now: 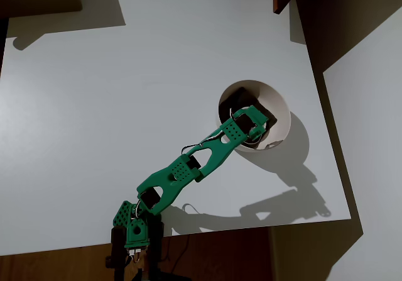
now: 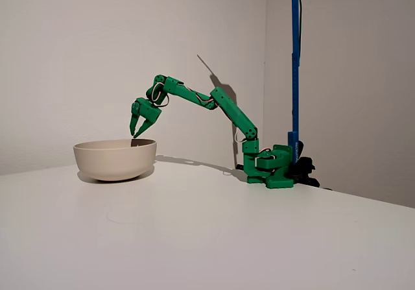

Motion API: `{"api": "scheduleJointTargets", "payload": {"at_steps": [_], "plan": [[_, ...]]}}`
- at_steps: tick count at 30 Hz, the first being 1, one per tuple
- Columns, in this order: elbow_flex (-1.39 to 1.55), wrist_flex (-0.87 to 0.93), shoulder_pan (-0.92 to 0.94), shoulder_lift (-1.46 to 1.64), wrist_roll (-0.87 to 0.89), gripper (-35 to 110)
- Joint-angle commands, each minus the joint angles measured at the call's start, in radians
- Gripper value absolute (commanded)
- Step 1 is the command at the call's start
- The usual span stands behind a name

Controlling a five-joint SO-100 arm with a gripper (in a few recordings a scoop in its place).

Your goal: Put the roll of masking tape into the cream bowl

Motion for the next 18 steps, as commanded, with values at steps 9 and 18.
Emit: {"api": "scheduleJointTargets", "payload": {"at_steps": [9, 18], "plan": [[-0.074, 0.175, -0.152, 0.391, 0.041, -8], [-0.071, 0.413, -0.426, 0.624, 0.052, -8]]}}
